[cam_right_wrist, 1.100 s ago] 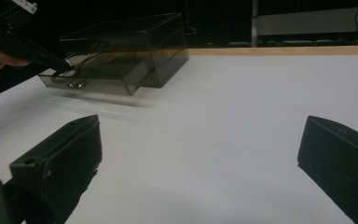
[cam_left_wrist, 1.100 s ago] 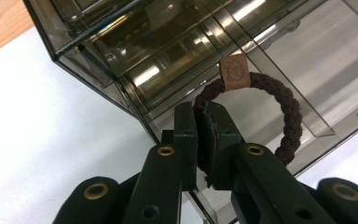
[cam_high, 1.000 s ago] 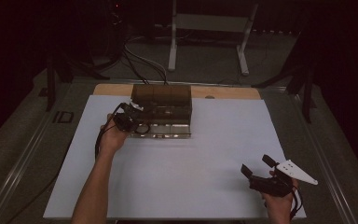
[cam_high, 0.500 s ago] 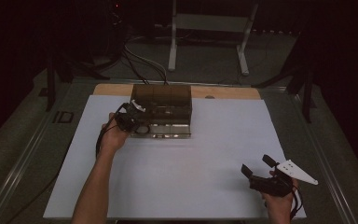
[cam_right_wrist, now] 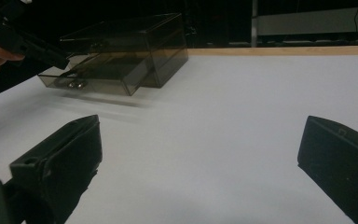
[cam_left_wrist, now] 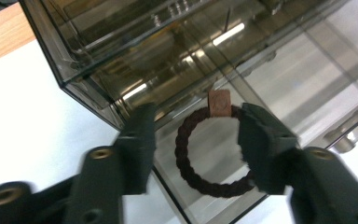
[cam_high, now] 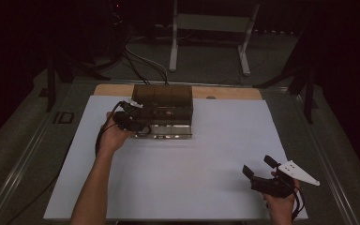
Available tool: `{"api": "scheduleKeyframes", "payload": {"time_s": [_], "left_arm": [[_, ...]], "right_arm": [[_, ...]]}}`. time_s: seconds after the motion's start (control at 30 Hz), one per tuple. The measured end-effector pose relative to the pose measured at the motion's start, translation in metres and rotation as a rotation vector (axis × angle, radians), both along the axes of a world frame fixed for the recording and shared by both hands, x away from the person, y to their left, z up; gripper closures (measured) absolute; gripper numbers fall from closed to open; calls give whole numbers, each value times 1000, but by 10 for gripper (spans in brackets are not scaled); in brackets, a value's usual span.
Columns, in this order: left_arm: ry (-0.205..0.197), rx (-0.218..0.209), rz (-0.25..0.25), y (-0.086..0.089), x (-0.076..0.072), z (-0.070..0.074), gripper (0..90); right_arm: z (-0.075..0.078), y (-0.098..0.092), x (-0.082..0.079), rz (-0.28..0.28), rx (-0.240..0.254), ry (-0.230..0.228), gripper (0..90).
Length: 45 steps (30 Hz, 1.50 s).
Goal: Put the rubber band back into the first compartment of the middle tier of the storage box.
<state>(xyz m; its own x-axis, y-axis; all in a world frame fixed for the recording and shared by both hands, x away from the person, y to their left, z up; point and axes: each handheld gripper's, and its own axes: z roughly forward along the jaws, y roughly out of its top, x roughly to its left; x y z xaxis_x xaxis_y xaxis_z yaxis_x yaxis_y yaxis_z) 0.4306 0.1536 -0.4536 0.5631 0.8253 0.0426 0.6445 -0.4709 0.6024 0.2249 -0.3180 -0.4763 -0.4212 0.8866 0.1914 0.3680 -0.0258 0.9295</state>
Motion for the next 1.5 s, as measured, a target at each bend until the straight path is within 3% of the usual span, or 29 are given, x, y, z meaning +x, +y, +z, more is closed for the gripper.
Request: {"api": "scheduleKeyframes", "payload": {"time_s": [0.1, 0.2, 0.43, 0.6, 0.77, 0.93, 1.17, 1.5], "left_arm": [[-3, -53, 11, 2, -1, 2, 353], [-12, -77, 16, 2, -3, 4, 280], [-22, -114, 29, 3, -6, 6, 101], [-29, -124, 35, 3, -9, 8, 30], [-40, -136, 68, 6, -12, 9, 21], [-61, -106, 84, 4, -17, 12, 21], [-81, -106, 109, 3, -26, 13, 21], [-76, -153, 107, 1, -36, 12, 21]], "right_arm": [[0, 0, 0, 0, 1, 0, 0], [0, 0, 0, 0, 0, 0, 0], [0, 0, 0, 0, 1, 0, 0], [0, 0, 0, -1, 1, -1, 0], [0, 0, 0, -1, 0, 0, 0], [0, 0, 0, -1, 2, 0, 0], [0, 0, -1, 0, 2, -1, 0], [0, 1, 0, 0, 0, 1, 0]]}}
